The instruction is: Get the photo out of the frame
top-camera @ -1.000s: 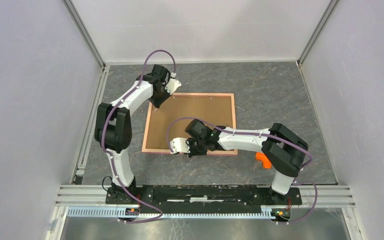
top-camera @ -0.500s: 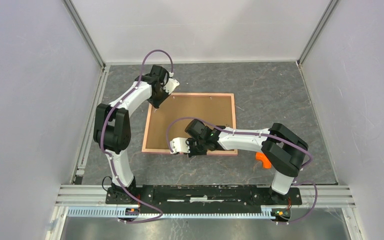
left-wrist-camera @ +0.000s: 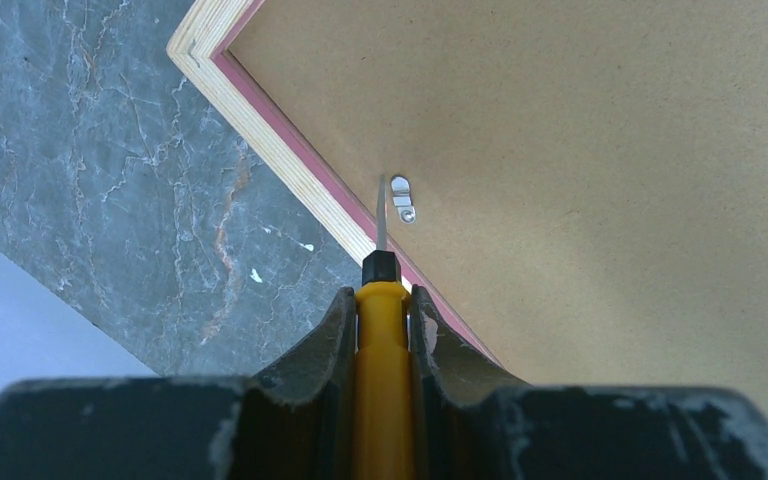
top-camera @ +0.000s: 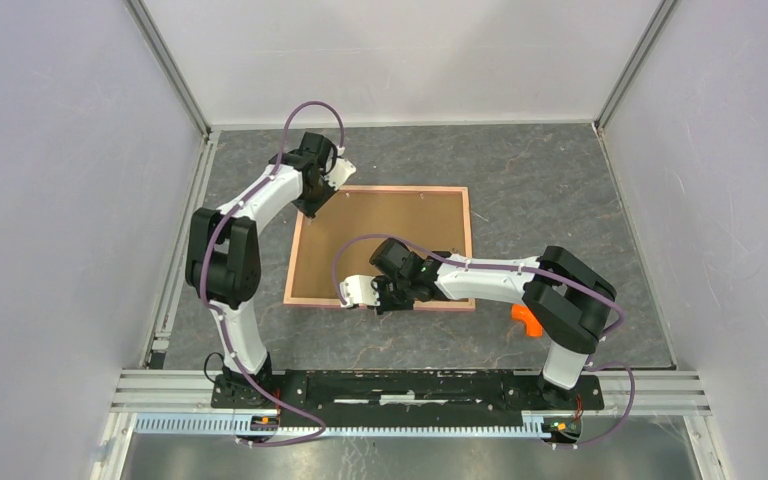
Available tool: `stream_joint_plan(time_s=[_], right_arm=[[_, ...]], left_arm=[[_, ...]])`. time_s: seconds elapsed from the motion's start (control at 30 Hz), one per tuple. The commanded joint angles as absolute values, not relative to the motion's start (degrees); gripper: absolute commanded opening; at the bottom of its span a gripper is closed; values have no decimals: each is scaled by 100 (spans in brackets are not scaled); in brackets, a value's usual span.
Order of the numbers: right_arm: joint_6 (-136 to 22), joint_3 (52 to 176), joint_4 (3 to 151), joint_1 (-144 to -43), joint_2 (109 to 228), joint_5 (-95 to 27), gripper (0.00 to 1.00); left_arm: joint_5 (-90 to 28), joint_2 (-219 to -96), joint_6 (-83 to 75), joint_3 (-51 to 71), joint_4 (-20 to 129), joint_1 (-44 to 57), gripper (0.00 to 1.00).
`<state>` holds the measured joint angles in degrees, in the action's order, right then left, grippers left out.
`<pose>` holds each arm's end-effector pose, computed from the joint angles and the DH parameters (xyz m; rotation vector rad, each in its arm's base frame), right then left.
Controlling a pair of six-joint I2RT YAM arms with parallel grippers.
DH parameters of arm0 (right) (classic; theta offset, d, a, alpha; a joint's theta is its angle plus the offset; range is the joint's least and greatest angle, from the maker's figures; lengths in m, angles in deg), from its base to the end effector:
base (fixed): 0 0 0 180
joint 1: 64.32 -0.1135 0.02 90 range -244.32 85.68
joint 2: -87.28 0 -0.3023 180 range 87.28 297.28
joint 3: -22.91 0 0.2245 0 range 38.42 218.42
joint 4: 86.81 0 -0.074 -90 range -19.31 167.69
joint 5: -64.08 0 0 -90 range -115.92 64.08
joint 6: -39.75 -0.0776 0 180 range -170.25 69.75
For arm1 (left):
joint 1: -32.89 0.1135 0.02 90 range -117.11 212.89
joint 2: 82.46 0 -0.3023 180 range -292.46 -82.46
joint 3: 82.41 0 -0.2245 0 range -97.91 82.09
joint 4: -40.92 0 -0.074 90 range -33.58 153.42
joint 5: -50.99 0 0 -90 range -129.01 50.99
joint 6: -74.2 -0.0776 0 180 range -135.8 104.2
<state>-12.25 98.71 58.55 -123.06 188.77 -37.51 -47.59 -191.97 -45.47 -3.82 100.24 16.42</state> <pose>0.1718 0.3131 0.1821 -2.0217 1.7019 0.3897 0.3879 -0.1026 0.2276 1.0416 2.5509 0.2685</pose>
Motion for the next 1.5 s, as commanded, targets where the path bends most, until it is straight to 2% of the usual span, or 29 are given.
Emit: stream_joint_plan(time_s=[0.0, 0.5, 0.9, 1.3, 1.37, 1.47], right_arm=[[-903, 9660, 4927, -12418, 19268, -4332, 0], [-883, 9695, 4879, -12413, 19310, -4347, 0], [-777, 9638, 4881, -12409, 19253, -4196, 0], [419, 9295, 4995, -12010, 18821, -2704, 0], [720, 9273, 5018, -11800, 18775, -2437, 3], [1093, 9344, 5013, -11450, 18765, -2116, 19]], left_arm=[[-4582, -19006, -4434, -192, 10161, 1685, 2], [-3667, -18755, -4676, 147, 10502, 1607, 2], [-3569, -18634, -4974, 104, 10951, 1593, 2], [-2919, -18258, -4484, -534, 11091, 2000, 2], [-2807, -18248, -4403, -580, 11091, 2072, 2], [-2775, -18210, -4372, -545, 11059, 2119, 2]])
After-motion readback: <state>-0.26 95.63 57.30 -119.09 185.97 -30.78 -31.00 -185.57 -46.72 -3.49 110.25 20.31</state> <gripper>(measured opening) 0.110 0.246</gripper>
